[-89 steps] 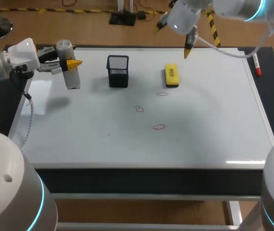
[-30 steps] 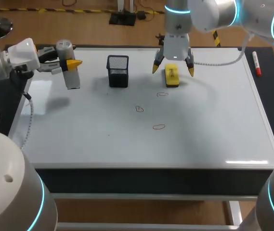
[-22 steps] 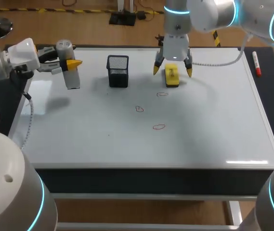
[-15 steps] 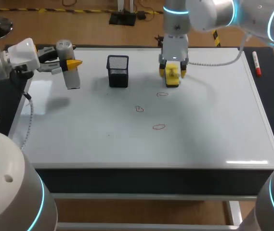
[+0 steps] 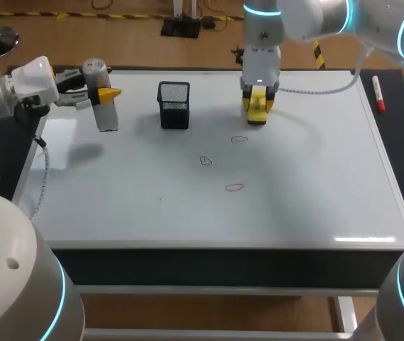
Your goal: Pick up the inspection probe, press it on each red-marked spot on the whiteboard one by one, put down the probe, pick up the eraser, and wipe off all the red marks.
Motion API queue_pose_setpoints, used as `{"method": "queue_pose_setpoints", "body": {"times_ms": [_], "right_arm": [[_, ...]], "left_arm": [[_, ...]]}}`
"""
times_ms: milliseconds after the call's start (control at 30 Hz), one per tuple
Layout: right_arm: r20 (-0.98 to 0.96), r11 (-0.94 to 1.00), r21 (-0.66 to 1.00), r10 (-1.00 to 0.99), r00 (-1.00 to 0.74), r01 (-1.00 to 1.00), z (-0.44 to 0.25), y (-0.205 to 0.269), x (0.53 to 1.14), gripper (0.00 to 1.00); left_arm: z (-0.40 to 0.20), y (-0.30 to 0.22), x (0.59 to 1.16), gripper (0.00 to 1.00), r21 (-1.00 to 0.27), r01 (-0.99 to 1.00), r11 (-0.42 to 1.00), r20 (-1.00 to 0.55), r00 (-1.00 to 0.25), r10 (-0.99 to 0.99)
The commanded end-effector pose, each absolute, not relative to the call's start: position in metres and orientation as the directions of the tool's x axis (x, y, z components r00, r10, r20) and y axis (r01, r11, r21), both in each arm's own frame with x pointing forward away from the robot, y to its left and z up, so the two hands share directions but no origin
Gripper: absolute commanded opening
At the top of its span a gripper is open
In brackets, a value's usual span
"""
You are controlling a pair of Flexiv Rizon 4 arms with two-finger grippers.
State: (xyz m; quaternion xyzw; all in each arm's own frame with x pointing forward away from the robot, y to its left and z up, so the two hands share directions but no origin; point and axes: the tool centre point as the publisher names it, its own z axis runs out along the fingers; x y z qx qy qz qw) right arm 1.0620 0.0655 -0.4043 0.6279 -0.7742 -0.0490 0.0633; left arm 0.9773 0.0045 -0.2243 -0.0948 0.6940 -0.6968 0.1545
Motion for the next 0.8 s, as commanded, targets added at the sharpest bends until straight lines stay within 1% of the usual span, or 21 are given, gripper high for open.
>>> {"method": "queue_pose_setpoints", "body": {"times_ms": [33,300,533,800], "right_arm": [[0.027,0.228,0.135,-0.974,-0.227,-0.964,-0.386,0.045,1.053,0.00],[0.022,0.372,0.142,-0.928,-0.373,-0.917,-0.373,0.004,1.050,0.00],[0.034,0.523,0.156,-0.850,-0.525,-0.838,-0.370,-0.036,1.045,0.00],[0.067,0.638,0.153,-0.769,-0.636,-0.755,-0.370,-0.067,1.034,0.00]], "left_arm": [[-0.225,0.005,0.978,0.00,-0.996,0.088,0.007,-0.085,-0.935,-0.345],[-0.225,0.005,0.978,0.00,-0.996,0.088,0.007,-0.085,-0.935,-0.345],[-0.225,0.005,0.978,0.00,-0.996,0.088,0.007,-0.085,-0.935,-0.345],[-0.225,0.005,0.978,0.00,-0.996,0.088,0.007,-0.085,-0.935,-0.345]]}}
